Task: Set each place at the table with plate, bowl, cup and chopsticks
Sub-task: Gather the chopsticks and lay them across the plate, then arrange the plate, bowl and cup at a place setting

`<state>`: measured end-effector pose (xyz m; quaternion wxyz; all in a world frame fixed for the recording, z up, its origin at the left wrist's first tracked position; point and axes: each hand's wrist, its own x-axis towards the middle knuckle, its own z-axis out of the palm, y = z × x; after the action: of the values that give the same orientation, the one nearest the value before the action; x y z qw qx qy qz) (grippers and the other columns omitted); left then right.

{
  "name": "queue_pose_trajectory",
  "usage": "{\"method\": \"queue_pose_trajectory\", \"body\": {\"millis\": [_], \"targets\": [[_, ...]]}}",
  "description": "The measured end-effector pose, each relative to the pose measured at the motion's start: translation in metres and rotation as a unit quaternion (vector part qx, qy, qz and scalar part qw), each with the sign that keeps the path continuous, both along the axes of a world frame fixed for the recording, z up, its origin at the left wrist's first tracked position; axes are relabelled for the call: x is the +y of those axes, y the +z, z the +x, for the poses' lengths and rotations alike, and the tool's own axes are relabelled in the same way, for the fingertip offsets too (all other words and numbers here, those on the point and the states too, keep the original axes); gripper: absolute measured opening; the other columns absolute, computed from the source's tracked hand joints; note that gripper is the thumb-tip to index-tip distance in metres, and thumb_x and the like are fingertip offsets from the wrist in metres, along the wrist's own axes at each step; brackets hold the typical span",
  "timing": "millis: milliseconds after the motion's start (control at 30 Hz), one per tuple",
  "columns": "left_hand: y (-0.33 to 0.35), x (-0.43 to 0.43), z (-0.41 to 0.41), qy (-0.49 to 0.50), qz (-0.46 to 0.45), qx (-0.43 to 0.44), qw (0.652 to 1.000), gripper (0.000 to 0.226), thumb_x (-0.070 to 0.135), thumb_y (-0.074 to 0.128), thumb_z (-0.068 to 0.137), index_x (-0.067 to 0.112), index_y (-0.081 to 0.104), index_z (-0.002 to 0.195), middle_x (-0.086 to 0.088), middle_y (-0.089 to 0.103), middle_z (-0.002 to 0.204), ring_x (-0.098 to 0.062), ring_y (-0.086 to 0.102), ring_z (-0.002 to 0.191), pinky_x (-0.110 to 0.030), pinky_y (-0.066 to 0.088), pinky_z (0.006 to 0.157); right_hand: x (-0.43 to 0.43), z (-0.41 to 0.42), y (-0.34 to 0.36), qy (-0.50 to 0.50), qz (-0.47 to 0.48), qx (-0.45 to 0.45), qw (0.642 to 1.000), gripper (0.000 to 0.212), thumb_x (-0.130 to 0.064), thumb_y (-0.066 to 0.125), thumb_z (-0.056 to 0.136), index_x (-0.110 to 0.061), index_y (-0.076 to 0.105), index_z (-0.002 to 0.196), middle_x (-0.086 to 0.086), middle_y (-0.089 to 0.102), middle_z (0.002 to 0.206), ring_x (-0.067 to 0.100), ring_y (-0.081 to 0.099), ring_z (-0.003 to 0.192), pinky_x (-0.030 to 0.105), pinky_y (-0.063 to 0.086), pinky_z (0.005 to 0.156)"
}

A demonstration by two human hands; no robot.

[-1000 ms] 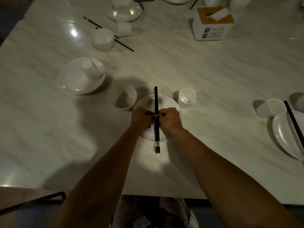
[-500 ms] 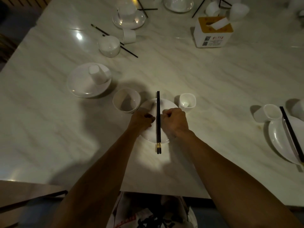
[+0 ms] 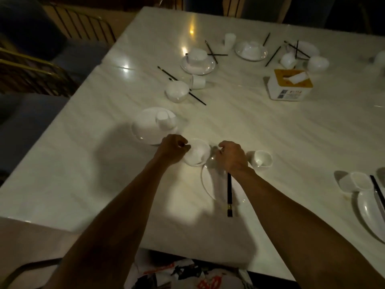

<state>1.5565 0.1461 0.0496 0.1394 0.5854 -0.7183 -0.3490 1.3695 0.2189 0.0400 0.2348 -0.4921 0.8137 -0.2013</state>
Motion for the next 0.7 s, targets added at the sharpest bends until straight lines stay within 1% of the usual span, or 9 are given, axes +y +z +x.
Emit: {"method": "queue_pose_trajectory", "body": {"millis": [67, 200, 267, 333, 433, 533, 633, 700], "targets": [[-0.003, -0.018, 0.034, 0.0, -0.011, -0.011, 1.0, 0.027, 0.029, 0.07, 0.085, 0.015, 0.072, 0.107, -0.004, 0.072, 0.106, -0.019, 0.066, 0.101, -0.027, 0.049, 0.089, -0.018, 0.022, -0.002, 0.002, -0.011, 0.019, 1.0, 0.025, -0.024, 0.059, 0.09, -0.011, 0.068, 0.11, 0.011, 0.069, 0.11, 0.029, 0.064, 0.104, 0.036, 0.051, 0.091], [-0.022, -0.059, 0.109, -0.033, -0.034, -0.047, 0.998, 0.024, 0.03, 0.071, 0.083, 0.019, 0.07, 0.104, 0.002, 0.071, 0.108, -0.018, 0.065, 0.102, -0.03, 0.05, 0.091, -0.051, 0.07, -0.003, 0.011, 0.019, 0.093, 0.995, 0.037, -0.024, 0.056, 0.092, -0.014, 0.058, 0.128, 0.012, 0.058, 0.127, 0.03, 0.054, 0.12, 0.037, 0.044, 0.096], [-0.025, -0.079, 0.145, -0.053, -0.05, -0.069, 0.995, 0.027, 0.028, 0.071, 0.083, 0.019, 0.069, 0.108, 0.0, 0.068, 0.113, -0.021, 0.063, 0.105, -0.031, 0.049, 0.091, -0.063, 0.095, -0.006, 0.011, 0.02, 0.115, 0.993, 0.042, -0.025, 0.054, 0.093, -0.014, 0.053, 0.134, 0.013, 0.054, 0.131, 0.03, 0.049, 0.124, 0.04, 0.044, 0.098], [-0.024, -0.095, 0.177, -0.052, -0.063, -0.081, 0.993, 0.03, 0.028, 0.072, 0.083, 0.018, 0.068, 0.111, -0.004, 0.066, 0.118, -0.024, 0.062, 0.107, -0.033, 0.049, 0.093, -0.073, 0.116, -0.007, 0.018, 0.016, 0.136, 0.99, 0.045, -0.026, 0.054, 0.094, -0.013, 0.05, 0.136, 0.013, 0.051, 0.133, 0.03, 0.045, 0.126, 0.041, 0.043, 0.099], [-0.023, -0.112, 0.217, -0.065, -0.063, -0.102, 0.991, 0.032, 0.031, 0.07, 0.084, 0.018, 0.066, 0.114, -0.004, 0.064, 0.12, -0.023, 0.061, 0.108, -0.034, 0.049, 0.094, -0.084, 0.144, -0.008, 0.018, 0.03, 0.136, 0.99, 0.049, -0.027, 0.054, 0.094, -0.012, 0.044, 0.14, 0.014, 0.047, 0.139, 0.03, 0.042, 0.129, 0.041, 0.04, 0.102], [-0.03, -0.131, 0.241, -0.08, -0.05, -0.131, 0.987, 0.033, 0.034, 0.067, 0.086, 0.021, 0.064, 0.116, -0.002, 0.061, 0.124, -0.022, 0.058, 0.112, -0.036, 0.047, 0.096, -0.093, 0.165, -0.01, 0.015, 0.041, 0.143, 0.989, 0.054, -0.032, 0.053, 0.095, -0.012, 0.039, 0.143, 0.014, 0.043, 0.142, 0.031, 0.041, 0.13, 0.041, 0.04, 0.102], [-0.035, -0.145, 0.25, -0.084, -0.041, -0.147, 0.985, 0.035, 0.034, 0.065, 0.087, 0.021, 0.061, 0.119, -0.003, 0.056, 0.129, -0.023, 0.054, 0.117, -0.038, 0.045, 0.1, -0.099, 0.176, -0.017, 0.016, 0.05, 0.138, 0.989, 0.055, -0.032, 0.053, 0.093, -0.011, 0.039, 0.143, 0.015, 0.044, 0.14, 0.032, 0.041, 0.129, 0.042, 0.041, 0.101], [-0.037, -0.149, 0.253, -0.084, -0.041, -0.148, 0.985, 0.035, 0.033, 0.066, 0.088, 0.021, 0.06, 0.12, -0.002, 0.054, 0.131, -0.022, 0.055, 0.117, -0.037, 0.044, 0.1, -0.104, 0.177, -0.023, 0.014, 0.054, 0.137, 0.989, 0.054, -0.031, 0.053, 0.092, -0.01, 0.04, 0.14, 0.015, 0.045, 0.138, 0.033, 0.043, 0.127, 0.043, 0.043, 0.099]]}}
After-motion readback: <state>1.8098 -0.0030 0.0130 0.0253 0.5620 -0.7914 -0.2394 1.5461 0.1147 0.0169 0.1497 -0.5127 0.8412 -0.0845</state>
